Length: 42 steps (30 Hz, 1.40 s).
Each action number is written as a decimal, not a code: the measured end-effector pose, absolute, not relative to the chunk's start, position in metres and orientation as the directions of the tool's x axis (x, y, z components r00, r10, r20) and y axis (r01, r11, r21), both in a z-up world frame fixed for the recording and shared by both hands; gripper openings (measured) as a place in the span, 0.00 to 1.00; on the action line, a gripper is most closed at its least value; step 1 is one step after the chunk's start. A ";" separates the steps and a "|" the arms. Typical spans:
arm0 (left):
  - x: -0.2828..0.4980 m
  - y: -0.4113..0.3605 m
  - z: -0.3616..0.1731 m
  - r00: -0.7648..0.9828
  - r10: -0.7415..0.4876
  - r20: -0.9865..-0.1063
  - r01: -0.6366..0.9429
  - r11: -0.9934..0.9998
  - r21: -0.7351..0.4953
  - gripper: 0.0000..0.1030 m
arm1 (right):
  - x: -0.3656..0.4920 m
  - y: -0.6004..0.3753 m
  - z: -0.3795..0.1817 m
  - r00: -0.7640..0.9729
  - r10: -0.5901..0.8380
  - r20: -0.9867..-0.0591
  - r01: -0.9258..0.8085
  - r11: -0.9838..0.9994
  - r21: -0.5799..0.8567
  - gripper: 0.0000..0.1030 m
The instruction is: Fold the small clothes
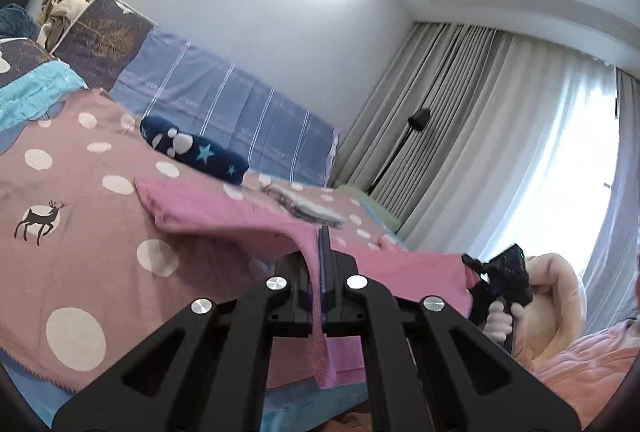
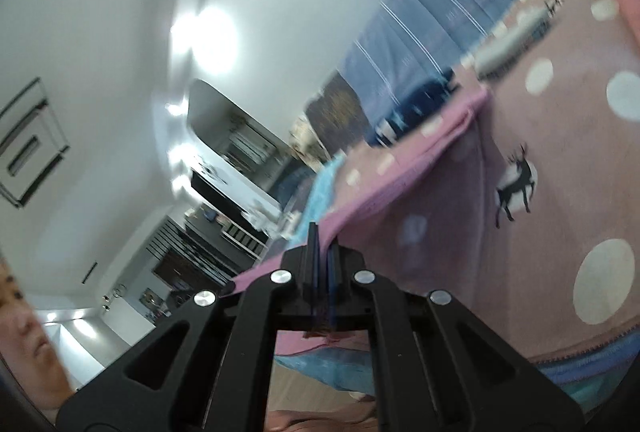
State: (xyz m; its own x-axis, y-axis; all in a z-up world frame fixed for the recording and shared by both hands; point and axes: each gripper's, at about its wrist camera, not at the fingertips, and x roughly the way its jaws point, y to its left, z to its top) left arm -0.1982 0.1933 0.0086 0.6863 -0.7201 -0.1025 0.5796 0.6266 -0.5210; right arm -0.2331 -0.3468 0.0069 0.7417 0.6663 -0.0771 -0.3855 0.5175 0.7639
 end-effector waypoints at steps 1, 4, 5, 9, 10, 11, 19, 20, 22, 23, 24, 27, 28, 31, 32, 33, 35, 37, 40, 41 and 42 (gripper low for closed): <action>-0.201 0.194 0.009 0.690 -0.717 -0.098 0.576 0.626 -0.526 0.02 | -0.246 -0.345 0.016 0.773 0.625 -0.109 -0.373 0.587 0.718 0.03; -0.191 0.194 0.001 0.702 -0.701 -0.125 0.542 0.640 -0.544 0.02 | -0.248 -0.336 0.019 0.814 0.537 -0.222 -0.297 0.713 0.635 0.03; -0.182 0.193 -0.003 0.702 -0.700 -0.135 0.526 0.637 -0.564 0.02 | -0.239 -0.332 0.016 0.812 0.528 -0.249 -0.282 0.728 0.625 0.03; -0.141 0.188 -0.016 0.706 -0.677 -0.205 0.439 0.647 -0.624 0.02 | -0.191 -0.325 -0.002 0.782 0.559 -0.275 -0.258 0.693 0.673 0.03; -0.130 0.186 -0.018 0.705 -0.676 -0.215 0.425 0.645 -0.635 0.02 | -0.183 -0.325 -0.004 0.783 0.556 -0.279 -0.252 0.693 0.676 0.03; -0.122 0.185 -0.019 0.704 -0.676 -0.218 0.417 0.643 -0.643 0.02 | -0.167 -0.326 -0.006 0.787 0.545 -0.290 -0.236 0.700 0.675 0.03; -0.024 0.169 0.001 0.723 -0.613 -0.318 0.359 0.727 -0.585 0.02 | -0.079 -0.343 -0.006 0.817 0.462 -0.344 -0.146 0.744 0.652 0.04; -0.004 0.166 0.003 0.726 -0.600 -0.336 0.347 0.741 -0.574 0.02 | -0.063 -0.344 -0.006 0.816 0.454 -0.357 -0.133 0.750 0.648 0.04; 0.028 0.160 0.002 0.730 -0.576 -0.367 0.321 0.764 -0.560 0.02 | -0.034 -0.346 -0.008 0.809 0.452 -0.376 -0.118 0.751 0.649 0.04; 0.045 0.157 -0.001 0.733 -0.562 -0.383 0.310 0.777 -0.548 0.02 | -0.015 -0.346 -0.011 0.806 0.441 -0.395 -0.096 0.755 0.648 0.04; 0.058 0.155 -0.005 0.734 -0.552 -0.397 0.299 0.786 -0.541 0.02 | 0.003 -0.346 -0.014 0.804 0.425 -0.416 -0.077 0.768 0.636 0.04; 0.110 0.144 -0.036 0.717 -0.500 -0.486 0.232 0.828 -0.510 0.02 | 0.050 -0.344 -0.033 0.785 0.367 -0.500 -0.005 0.810 0.587 0.04; 0.123 0.142 -0.049 0.703 -0.489 -0.516 0.209 0.836 -0.507 0.02 | 0.070 -0.343 -0.048 0.765 0.357 -0.536 0.024 0.817 0.577 0.04; 0.155 0.135 -0.097 0.641 -0.437 -0.631 0.127 0.871 -0.475 0.02 | 0.101 -0.342 -0.087 0.701 0.363 -0.613 0.081 0.814 0.575 0.05; 0.161 0.135 -0.111 0.623 -0.425 -0.657 0.105 0.877 -0.468 0.02 | 0.110 -0.343 -0.103 0.678 0.364 -0.638 0.108 0.810 0.577 0.05; 0.162 0.137 -0.117 0.614 -0.430 -0.662 0.098 0.874 -0.476 0.02 | 0.112 -0.344 -0.112 0.667 0.364 -0.650 0.124 0.806 0.578 0.05; 0.163 0.139 -0.122 0.610 -0.441 -0.658 0.099 0.866 -0.490 0.02 | 0.114 -0.347 -0.123 0.661 0.387 -0.643 0.122 0.790 0.601 0.05; 0.162 0.142 -0.120 0.611 -0.448 -0.652 0.109 0.864 -0.492 0.03 | 0.111 -0.349 -0.125 0.662 0.395 -0.637 0.107 0.792 0.601 0.05; 0.155 0.148 -0.111 0.610 -0.449 -0.653 0.111 0.865 -0.490 0.15 | 0.105 -0.348 -0.119 0.649 0.403 -0.645 0.087 0.804 0.589 0.11; 0.150 0.149 -0.109 0.612 -0.452 -0.649 0.115 0.863 -0.492 0.18 | 0.100 -0.347 -0.115 0.646 0.403 -0.649 0.076 0.812 0.579 0.17; 0.143 0.151 -0.106 0.614 -0.458 -0.643 0.127 0.861 -0.492 0.20 | 0.095 -0.346 -0.111 0.643 0.402 -0.652 0.067 0.818 0.571 0.21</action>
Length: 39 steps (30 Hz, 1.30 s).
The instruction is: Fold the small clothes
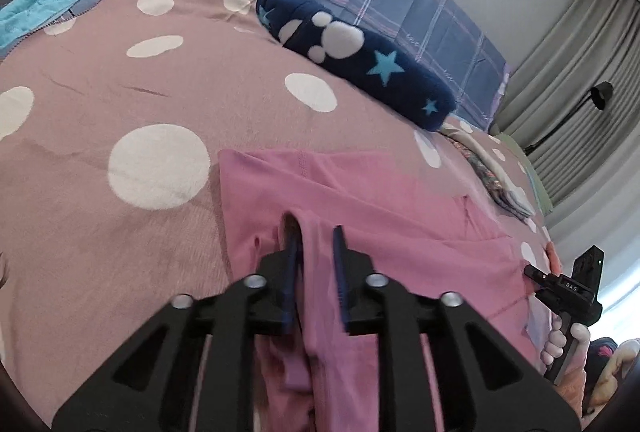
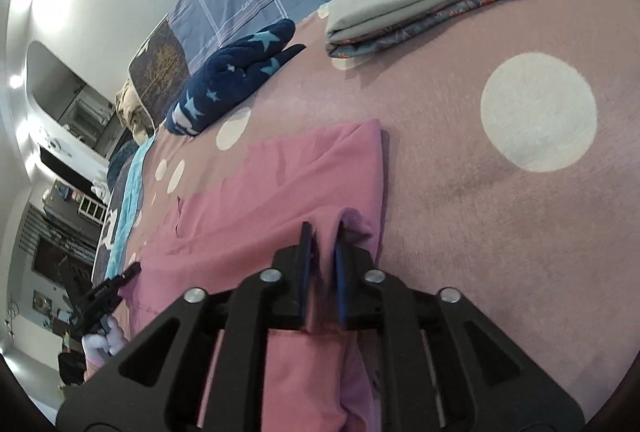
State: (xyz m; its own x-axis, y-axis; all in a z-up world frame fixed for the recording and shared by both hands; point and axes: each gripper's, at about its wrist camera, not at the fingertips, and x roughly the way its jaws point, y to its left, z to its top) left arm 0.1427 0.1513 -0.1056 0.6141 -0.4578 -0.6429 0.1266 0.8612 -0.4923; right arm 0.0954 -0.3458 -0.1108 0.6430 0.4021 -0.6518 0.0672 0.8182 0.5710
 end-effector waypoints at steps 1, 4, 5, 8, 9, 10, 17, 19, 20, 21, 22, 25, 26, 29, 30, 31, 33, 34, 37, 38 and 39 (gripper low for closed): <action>0.135 0.153 -0.104 0.611 -0.463 -0.642 0.139 0.861 -0.489 0.20 | 0.092 -0.345 -0.107 0.640 0.399 -0.657 0.060 0.826 0.561 0.27; 0.121 0.150 -0.105 0.586 -0.473 -0.658 0.155 0.862 -0.482 0.16 | 0.080 -0.338 -0.099 0.626 0.400 -0.670 0.024 0.848 0.529 0.28; 0.119 0.151 -0.106 0.586 -0.469 -0.661 0.154 0.865 -0.477 0.10 | 0.076 -0.335 -0.098 0.618 0.398 -0.678 0.011 0.858 0.514 0.23; 0.117 0.152 -0.100 0.604 -0.457 -0.653 0.145 0.869 -0.474 0.02 | 0.074 -0.333 -0.095 0.628 0.396 -0.670 -0.002 0.862 0.507 0.03; 0.119 0.153 -0.096 0.610 -0.461 -0.645 0.142 0.864 -0.483 0.02 | 0.075 -0.334 -0.092 0.641 0.397 -0.657 -0.005 0.858 0.514 0.03; 0.121 0.154 -0.092 0.615 -0.472 -0.632 0.142 0.854 -0.500 0.02 | 0.076 -0.334 -0.089 0.648 0.399 -0.648 -0.007 0.854 0.520 0.03; 0.189 0.170 -0.060 0.682 -0.484 -0.549 0.029 0.768 -0.640 0.05 | 0.136 -0.359 -0.069 0.708 0.456 -0.539 0.026 0.746 0.666 0.09; 0.209 0.166 -0.064 0.702 -0.322 -0.635 -0.058 0.863 -0.502 0.23 | 0.160 -0.365 -0.077 0.690 0.389 -0.610 0.108 0.778 0.618 0.20; 0.213 0.163 -0.066 0.693 -0.313 -0.649 -0.051 0.877 -0.477 0.26 | 0.167 -0.365 -0.081 0.671 0.350 -0.654 0.150 0.800 0.582 0.22; 0.213 0.160 -0.067 0.683 -0.340 -0.646 -0.018 0.877 -0.480 0.33 | 0.169 -0.364 -0.083 0.663 0.354 -0.660 0.144 0.805 0.576 0.22; 0.211 0.157 -0.069 0.676 -0.356 -0.646 0.010 0.880 -0.474 0.41 | 0.167 -0.361 -0.084 0.655 0.376 -0.656 0.107 0.813 0.573 0.26; 0.213 0.148 -0.081 0.643 -0.321 -0.695 0.043 0.922 -0.386 0.48 | 0.163 -0.354 -0.085 0.649 0.355 -0.673 0.055 0.860 0.507 0.36; 0.217 0.146 -0.087 0.619 -0.323 -0.716 0.047 0.925 -0.376 0.48 | 0.166 -0.352 -0.087 0.642 0.342 -0.687 0.046 0.877 0.479 0.37; 0.232 0.135 -0.110 0.545 -0.321 -0.775 0.063 0.937 -0.344 0.48 | 0.180 -0.346 -0.094 0.613 0.330 -0.718 0.044 0.893 0.448 0.46; 0.236 0.131 -0.113 0.548 -0.305 -0.779 0.073 0.945 -0.319 0.35 | 0.188 -0.343 -0.097 0.601 0.317 -0.733 0.039 0.905 0.424 0.47; 0.237 0.129 -0.112 0.558 -0.305 -0.771 0.084 0.946 -0.313 0.00 | 0.192 -0.342 -0.100 0.596 0.300 -0.745 0.042 0.914 0.403 0.47; 0.235 0.134 -0.106 0.584 -0.354 -0.730 0.092 0.923 -0.373 0.01 | 0.200 -0.335 -0.104 0.579 0.277 -0.767 0.037 0.931 0.364 0.18; 0.229 0.136 -0.099 0.610 -0.361 -0.705 0.100 0.918 -0.384 0.01 | 0.201 -0.334 -0.104 0.579 0.269 -0.770 0.038 0.934 0.355 0.03; 0.211 0.141 -0.072 0.672 -0.373 -0.640 0.143 0.913 -0.382 0.01 | 0.183 -0.337 -0.083 0.666 0.262 -0.698 0.017 0.931 0.366 0.03; 0.206 0.142 -0.063 0.688 -0.383 -0.617 0.160 0.908 -0.386 0.01 | 0.175 -0.338 -0.073 0.693 0.269 -0.669 0.004 0.926 0.377 0.03; 0.203 0.142 -0.057 0.698 -0.386 -0.603 0.169 0.907 -0.386 0.01 | 0.170 -0.339 -0.065 0.710 0.280 -0.646 -0.008 0.921 0.390 0.03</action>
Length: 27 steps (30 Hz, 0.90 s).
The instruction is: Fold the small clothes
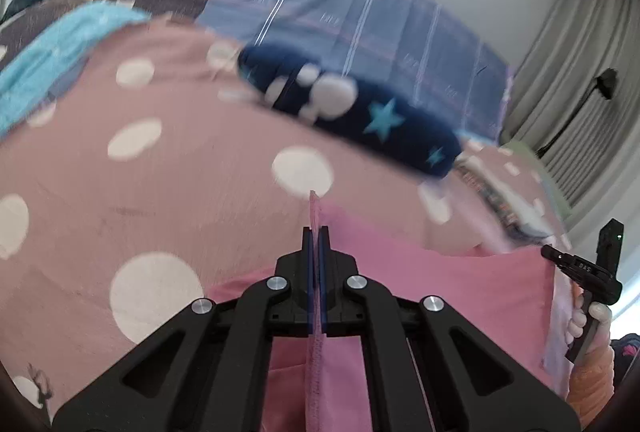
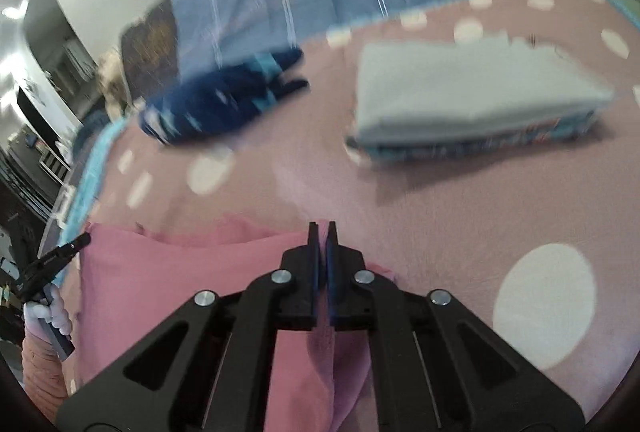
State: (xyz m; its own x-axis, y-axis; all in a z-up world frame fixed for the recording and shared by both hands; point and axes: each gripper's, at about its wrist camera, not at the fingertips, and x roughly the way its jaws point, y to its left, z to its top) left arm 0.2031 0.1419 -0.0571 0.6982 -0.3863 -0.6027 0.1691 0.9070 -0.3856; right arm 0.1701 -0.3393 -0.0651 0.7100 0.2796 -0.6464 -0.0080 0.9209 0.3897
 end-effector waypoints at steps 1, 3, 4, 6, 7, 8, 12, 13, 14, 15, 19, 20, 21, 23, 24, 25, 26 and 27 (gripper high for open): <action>0.202 0.141 -0.048 0.713 -0.388 -0.584 0.183 0.907 -0.380 0.01 | 0.167 -0.340 -0.058 0.725 0.290 -0.625 -0.023 0.917 0.399 0.03; 0.207 0.138 -0.039 0.735 -0.361 -0.574 0.184 0.921 -0.343 0.01 | 0.169 -0.339 -0.046 0.747 0.299 -0.594 -0.046 0.914 0.402 0.03; 0.214 0.136 -0.039 0.740 -0.341 -0.580 0.177 0.931 -0.320 0.01 | 0.176 -0.339 -0.044 0.754 0.287 -0.591 -0.041 0.918 0.394 0.03; 0.230 0.134 -0.050 0.721 -0.309 -0.621 0.165 0.946 -0.278 0.02 | 0.193 -0.338 -0.047 0.748 0.277 -0.603 -0.026 0.920 0.391 0.03; 0.239 0.132 -0.060 0.699 -0.287 -0.655 0.150 0.954 -0.258 0.02 | 0.204 -0.338 -0.053 0.739 0.267 -0.619 -0.017 0.925 0.379 0.05; 0.248 0.131 -0.074 0.668 -0.257 -0.698 0.130 0.964 -0.231 0.03 | 0.217 -0.338 -0.066 0.710 0.236 -0.664 0.016 0.937 0.350 0.12; 0.233 0.138 -0.087 0.644 -0.245 -0.724 0.125 0.968 -0.216 0.15 | 0.213 -0.346 -0.097 0.624 0.237 -0.744 0.089 0.925 0.369 0.25; 0.223 0.140 -0.084 0.656 -0.240 -0.715 0.131 0.970 -0.205 0.20 | 0.199 -0.348 -0.097 0.630 0.242 -0.738 0.076 0.927 0.368 0.25; 0.210 0.141 -0.078 0.672 -0.234 -0.703 0.142 0.972 -0.189 0.21 | 0.187 -0.350 -0.096 0.634 0.243 -0.734 0.066 0.929 0.364 0.25; 0.200 0.140 -0.072 0.682 -0.235 -0.692 0.152 0.972 -0.180 0.23 | 0.173 -0.353 -0.095 0.639 0.250 -0.728 0.056 0.928 0.368 0.25; 0.146 0.114 -0.053 0.678 -0.339 -0.652 0.272 0.940 -0.206 0.31 | 0.105 -0.366 -0.092 0.647 0.299 -0.701 0.034 0.908 0.418 0.25; 0.131 0.098 -0.050 0.668 -0.374 -0.644 0.319 0.925 -0.207 0.34 | 0.081 -0.369 -0.093 0.646 0.297 -0.703 0.031 0.910 0.413 0.25; 0.120 0.083 -0.047 0.654 -0.407 -0.638 0.361 0.909 -0.209 0.39 | 0.070 -0.369 -0.094 0.644 0.294 -0.706 0.033 0.912 0.409 0.25; 0.095 0.042 -0.049 0.591 -0.495 -0.637 0.469 0.853 -0.229 0.40 | 0.042 -0.371 -0.100 0.632 0.296 -0.716 0.042 0.910 0.413 0.25; 0.086 0.025 -0.050 0.559 -0.528 -0.640 0.508 0.828 -0.240 0.40 | 0.030 -0.372 -0.102 0.627 0.306 -0.716 0.045 0.904 0.425 0.25; 0.075 0.002 -0.053 0.515 -0.568 -0.642 0.555 0.792 -0.255 0.40 | 0.022 -0.372 -0.104 0.625 0.315 -0.714 0.042 0.900 0.434 0.25; 0.066 -0.017 -0.055 0.478 -0.596 -0.645 0.591 0.761 -0.266 0.40 | 0.012 -0.371 -0.104 0.623 0.331 -0.709 0.033 0.894 0.447 0.25; 0.054 -0.041 -0.060 0.433 -0.621 -0.654 0.632 0.726 -0.271 0.40 | 0.004 -0.369 -0.104 0.621 0.351 -0.701 0.019 0.887 0.461 0.25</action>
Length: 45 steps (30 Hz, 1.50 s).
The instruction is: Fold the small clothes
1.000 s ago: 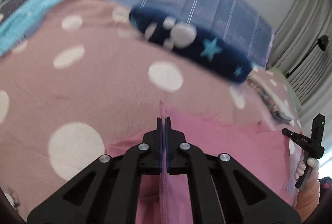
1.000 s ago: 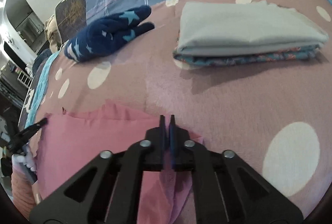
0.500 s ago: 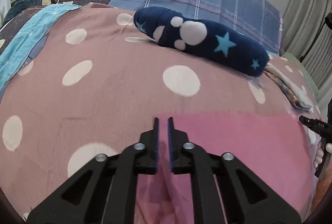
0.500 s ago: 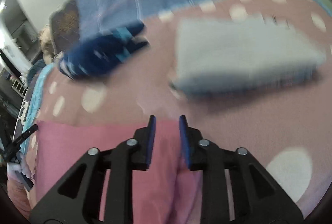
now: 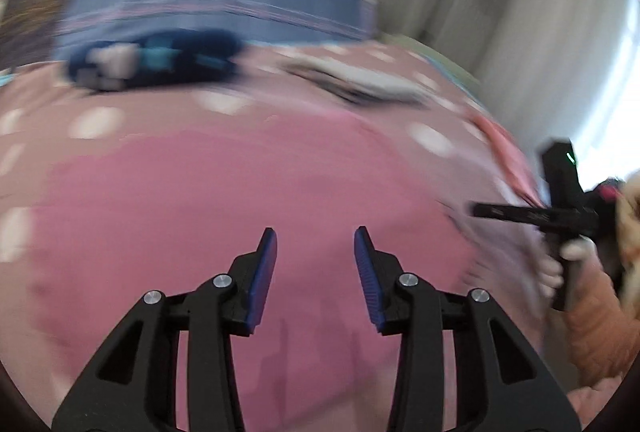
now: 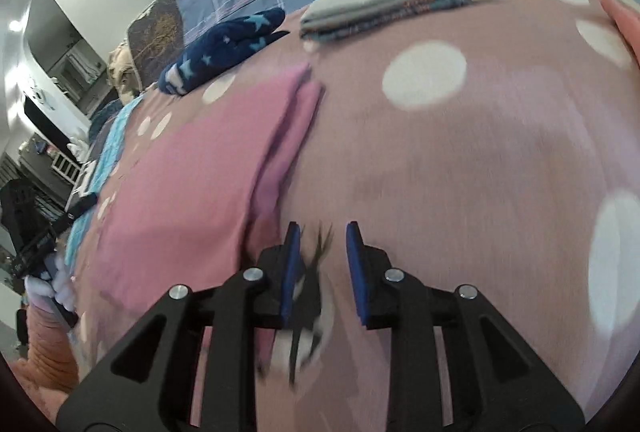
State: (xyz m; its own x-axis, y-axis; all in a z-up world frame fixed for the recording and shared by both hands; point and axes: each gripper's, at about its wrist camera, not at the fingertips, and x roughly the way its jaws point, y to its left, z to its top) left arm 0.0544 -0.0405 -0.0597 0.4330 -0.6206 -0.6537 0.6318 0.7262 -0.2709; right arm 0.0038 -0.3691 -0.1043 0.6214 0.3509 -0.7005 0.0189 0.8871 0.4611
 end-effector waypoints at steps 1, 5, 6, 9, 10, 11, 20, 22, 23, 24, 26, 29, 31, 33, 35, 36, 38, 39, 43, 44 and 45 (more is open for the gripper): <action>0.046 -0.059 -0.064 0.402 -0.629 -0.665 0.658 0.704 -0.269 0.40 | -0.004 -0.366 -0.104 0.619 0.374 -0.690 0.001 0.879 0.477 0.25; 0.016 -0.119 -0.083 0.311 -0.628 -0.713 0.716 0.649 -0.259 0.40 | -0.029 -0.360 -0.104 0.618 0.426 -0.660 -0.046 0.859 0.511 0.25; 0.006 -0.135 -0.086 0.316 -0.613 -0.724 0.741 0.636 -0.215 0.40 | -0.032 -0.363 -0.105 0.624 0.422 -0.658 -0.041 0.858 0.512 0.25; -0.014 -0.168 -0.091 0.381 -0.554 -0.740 0.779 0.623 -0.065 0.45 | -0.040 -0.378 -0.106 0.646 0.416 -0.641 -0.020 0.848 0.530 0.25; -0.019 -0.179 -0.094 0.396 -0.534 -0.747 0.783 0.621 -0.028 0.46 | -0.042 -0.382 -0.106 0.650 0.416 -0.636 -0.015 0.843 0.537 0.25; -0.021 -0.184 -0.096 0.398 -0.526 -0.752 0.785 0.619 -0.016 0.46 | -0.043 -0.387 -0.107 0.651 0.424 -0.629 -0.012 0.835 0.550 0.25; -0.026 -0.224 -0.116 0.472 -0.399 -0.786 0.765 0.629 0.140 0.57 | -0.048 -0.402 -0.117 0.636 0.491 -0.595 -0.046 0.795 0.605 0.26; -0.025 -0.227 -0.116 0.475 -0.387 -0.790 0.760 0.633 0.147 0.58 | -0.046 -0.406 -0.118 0.633 0.502 -0.589 -0.054 0.788 0.613 0.27; -0.024 -0.229 -0.115 0.474 -0.386 -0.791 0.759 0.635 0.144 0.58 | -0.044 -0.408 -0.118 0.632 0.504 -0.588 -0.054 0.787 0.615 0.27; -0.020 -0.231 -0.115 0.470 -0.388 -0.793 0.758 0.638 0.137 0.58 | -0.042 -0.409 -0.117 0.631 0.506 -0.588 -0.055 0.786 0.616 0.27; -0.018 -0.234 -0.115 0.474 -0.389 -0.790 0.753 0.645 0.134 0.39 | -0.031 -0.409 -0.114 0.623 0.512 -0.591 -0.067 0.788 0.612 0.27; -0.017 -0.234 -0.114 0.474 -0.419 -0.774 0.754 0.647 0.112 0.07 | -0.006 -0.405 -0.108 0.602 0.516 -0.609 -0.096 0.805 0.586 0.27; -0.016 -0.230 -0.115 0.464 -0.446 -0.765 0.754 0.652 0.077 0.05 | 0.012 -0.403 -0.106 0.585 0.528 -0.616 -0.100 0.801 0.591 0.27; -0.015 -0.226 -0.114 0.452 -0.472 -0.757 0.755 0.654 0.044 0.05 | 0.037 -0.401 -0.105 0.561 0.536 -0.631 -0.094 0.799 0.594 0.27; -0.015 -0.223 -0.113 0.443 -0.490 -0.751 0.758 0.652 0.022 0.05 | 0.068 -0.401 -0.106 0.539 0.539 -0.647 -0.080 0.798 0.598 0.27; -0.016 -0.223 -0.113 0.443 -0.493 -0.749 0.759 0.651 0.020 0.05 | 0.078 -0.402 -0.107 0.536 0.535 -0.653 -0.071 0.800 0.596 0.27; -0.018 -0.223 -0.113 0.444 -0.496 -0.746 0.761 0.648 0.022 0.05 | 0.105 -0.403 -0.110 0.534 0.515 -0.670 -0.042 0.808 0.587 0.27; -0.019 -0.223 -0.113 0.446 -0.496 -0.745 0.762 0.648 0.025 0.05 | 0.118 -0.404 -0.112 0.533 0.504 -0.679 -0.028 0.813 0.582 0.27; -0.018 -0.223 -0.114 0.441 -0.499 -0.746 0.762 0.647 0.017 0.05 | 0.155 -0.407 -0.123 0.520 0.527 -0.672 0.004 0.786 0.619 0.26; -0.017 -0.223 -0.114 0.439 -0.501 -0.746 0.762 0.647 0.014 0.05 | 0.160 -0.408 -0.124 0.517 0.539 -0.665 0.001 0.776 0.630 0.26; -0.017 -0.223 -0.114 0.437 -0.504 -0.745 0.763 0.646 0.010 0.05 | 0.166 -0.408 -0.124 0.511 0.550 -0.661 -0.004 0.770 0.638 0.26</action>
